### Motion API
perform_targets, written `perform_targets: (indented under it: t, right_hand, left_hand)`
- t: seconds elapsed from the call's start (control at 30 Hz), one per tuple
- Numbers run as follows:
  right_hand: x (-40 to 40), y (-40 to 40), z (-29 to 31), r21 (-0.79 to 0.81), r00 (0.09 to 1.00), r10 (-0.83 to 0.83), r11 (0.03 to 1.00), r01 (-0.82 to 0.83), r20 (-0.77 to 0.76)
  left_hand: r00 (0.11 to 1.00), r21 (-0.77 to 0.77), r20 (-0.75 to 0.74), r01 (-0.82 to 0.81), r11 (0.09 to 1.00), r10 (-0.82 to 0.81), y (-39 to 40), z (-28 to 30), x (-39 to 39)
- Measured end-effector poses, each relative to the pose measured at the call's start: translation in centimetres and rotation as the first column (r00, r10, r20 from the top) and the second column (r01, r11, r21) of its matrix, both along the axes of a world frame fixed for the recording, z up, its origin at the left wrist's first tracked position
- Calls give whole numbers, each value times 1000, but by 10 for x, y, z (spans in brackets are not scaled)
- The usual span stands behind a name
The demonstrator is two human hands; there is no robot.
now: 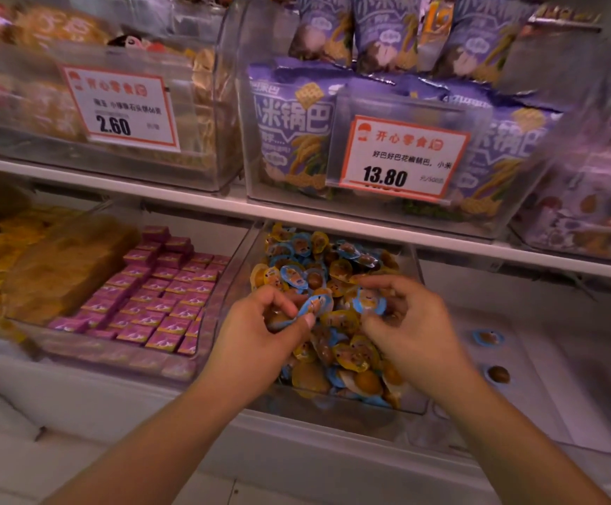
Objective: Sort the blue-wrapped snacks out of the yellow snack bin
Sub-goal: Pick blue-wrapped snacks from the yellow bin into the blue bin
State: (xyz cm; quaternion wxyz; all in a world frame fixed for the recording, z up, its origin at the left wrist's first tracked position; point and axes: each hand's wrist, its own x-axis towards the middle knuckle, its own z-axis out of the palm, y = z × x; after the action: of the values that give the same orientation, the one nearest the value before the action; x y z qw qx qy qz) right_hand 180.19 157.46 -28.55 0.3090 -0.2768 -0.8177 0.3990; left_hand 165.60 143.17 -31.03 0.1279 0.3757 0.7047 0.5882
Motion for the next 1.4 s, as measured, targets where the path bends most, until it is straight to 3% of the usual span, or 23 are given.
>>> perform_targets:
  t: [0.07, 0.1, 0.2, 0.3, 0.4, 0.5, 0.53, 0.57, 0.6, 0.63, 0.67, 0.7, 0.73, 0.8, 0.87, 0.97, 1.1, 1.2, 1.3, 1.4]
  right_hand:
    - [3, -4, -3, 355, 975, 20, 929, -100, 221]
    - [1, -8, -7, 433, 944, 64, 877, -208, 324]
    - [-7, -18, -24, 470, 843, 154, 772, -428, 515]
    - [-14, -20, -30, 471, 829, 103, 781, -410, 550]
    - [-18, -21, -29, 468, 865, 97, 808, -357, 493]
    - [-19, -23, -15, 287, 965, 46, 950, -121, 256]
    - [-19, -24, -7, 112, 989, -2, 994, -15, 150]
    - [-20, -27, 0, -164, 998, -39, 985, 46, 44]
    - [-21, -30, 6, -484, 997, -44, 875, 5, -70]
    - [-21, -35, 11, -729, 979, -15, 670, -142, -204]
    - [-20, -42, 17, -842, 945, 17, 450, -298, -326]
    - [-18, -48, 21, -870, 913, 27, 290, -398, -408]
    - [-17, -51, 22, -873, 891, 0, 204, -444, -453]
    - [-14, -53, 22, -876, 878, -88, 161, -454, -471]
    - [-11, -53, 22, -882, 889, -106, 221, -417, -446]
    - [-7, -48, 17, -865, 925, -45, 374, -335, -378]
    - [3, -37, 22, -797, 923, -13, 509, -324, -384]
    - [17, -13, 30, -732, 879, -105, 604, -315, -465]
    - [38, 30, 27, -594, 914, -233, 804, -11, -333]
    - [60, 66, 10, -504, 941, -325, 830, 237, -93]
  left_hand:
    - [998, -20, -34, -44, 999, 43, 0, -2, -4]
    - [997, -31, -39, -70, 997, 69, 0, -3, -6]
    - [994, 2, 79, -78, 997, 78, 2, -3, -11]
    - [982, 33, 181, 42, 999, -47, 2, -3, -10]
    - [987, 32, 140, 78, 996, -82, -2, -2, -9]
    - [994, 75, 104, 30, 997, -38, -5, 3, -9]
    - [998, 98, 69, -11, 995, 4, -4, 4, -6]
    - [998, 136, 39, -52, 989, 47, -2, 6, -1]
    - [997, 170, 18, -76, 982, 74, 1, 7, 6]
    - [996, 186, -14, -80, 979, 84, 6, 8, 15]
    - [994, 181, -67, -69, 981, 82, 10, 9, 25]
    - [985, 155, -153, -52, 987, 76, 13, 8, 33]
    - [959, 112, -275, -37, 993, 67, 16, 7, 40]
    - [877, 5, -481, -20, 1000, 20, 20, 5, 46]
    - [891, -41, -447, 72, 997, -83, 21, 6, 49]
    - [940, -7, -236, 250, 968, -245, 20, 11, 53]
    - [913, -46, -261, 312, 949, -313, 18, 17, 55]
    - [906, -23, -253, 345, 938, -339, 19, 21, 52]
    - [863, -112, -433, 232, 966, -258, 22, 18, 36]
    - [750, -303, -590, 137, 943, -298, 25, 8, 24]
